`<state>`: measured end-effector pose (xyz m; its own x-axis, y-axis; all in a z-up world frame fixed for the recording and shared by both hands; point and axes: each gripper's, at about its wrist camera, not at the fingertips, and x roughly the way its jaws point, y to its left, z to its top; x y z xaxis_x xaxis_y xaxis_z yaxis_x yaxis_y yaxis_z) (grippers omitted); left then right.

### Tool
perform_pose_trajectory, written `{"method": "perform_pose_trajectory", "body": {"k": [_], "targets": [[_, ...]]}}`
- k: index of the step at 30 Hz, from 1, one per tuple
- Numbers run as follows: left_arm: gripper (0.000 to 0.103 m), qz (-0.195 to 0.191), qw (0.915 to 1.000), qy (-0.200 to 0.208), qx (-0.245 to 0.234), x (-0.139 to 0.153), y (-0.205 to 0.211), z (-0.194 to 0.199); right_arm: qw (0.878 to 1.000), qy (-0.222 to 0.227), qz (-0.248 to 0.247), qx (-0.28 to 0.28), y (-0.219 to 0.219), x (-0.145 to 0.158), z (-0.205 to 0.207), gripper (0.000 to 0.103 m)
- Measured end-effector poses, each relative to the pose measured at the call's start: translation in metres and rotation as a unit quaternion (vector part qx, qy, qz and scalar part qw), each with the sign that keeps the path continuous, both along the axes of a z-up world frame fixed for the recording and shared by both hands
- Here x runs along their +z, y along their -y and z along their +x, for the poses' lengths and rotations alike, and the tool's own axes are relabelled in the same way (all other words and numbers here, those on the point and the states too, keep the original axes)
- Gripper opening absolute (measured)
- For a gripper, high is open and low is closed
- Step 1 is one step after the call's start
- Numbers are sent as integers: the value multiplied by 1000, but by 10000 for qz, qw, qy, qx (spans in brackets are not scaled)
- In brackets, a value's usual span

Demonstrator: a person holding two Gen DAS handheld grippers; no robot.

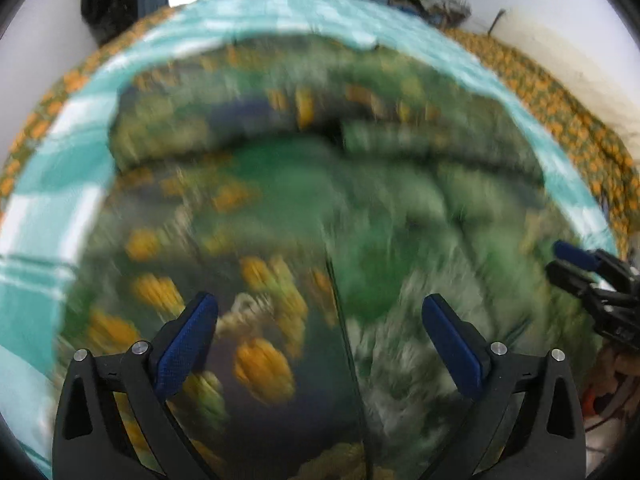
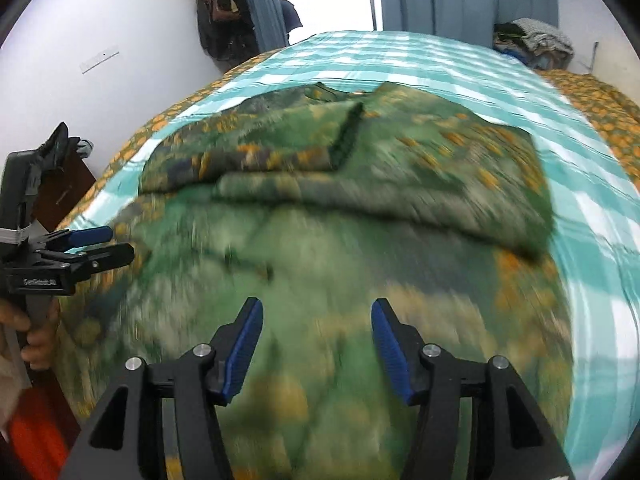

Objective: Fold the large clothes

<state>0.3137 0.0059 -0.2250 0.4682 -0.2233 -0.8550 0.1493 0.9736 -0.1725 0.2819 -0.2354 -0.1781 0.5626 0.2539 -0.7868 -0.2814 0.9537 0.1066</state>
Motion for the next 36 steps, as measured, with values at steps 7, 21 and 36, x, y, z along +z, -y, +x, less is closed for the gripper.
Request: {"method": "perform_pose_trajectory", "body": {"k": [7, 21, 36], "targets": [[102, 244, 9994, 251, -33, -15, 9, 2, 9998, 28, -154, -119, 4, -33, -14, 64], [102, 295, 9986, 438, -22, -19, 13, -4, 9995, 251, -133, -148, 3, -40, -15, 66], [102, 296, 9985, 450, -15, -19, 13, -6, 9994, 263, -152, -151, 3, -40, -15, 66]]}}
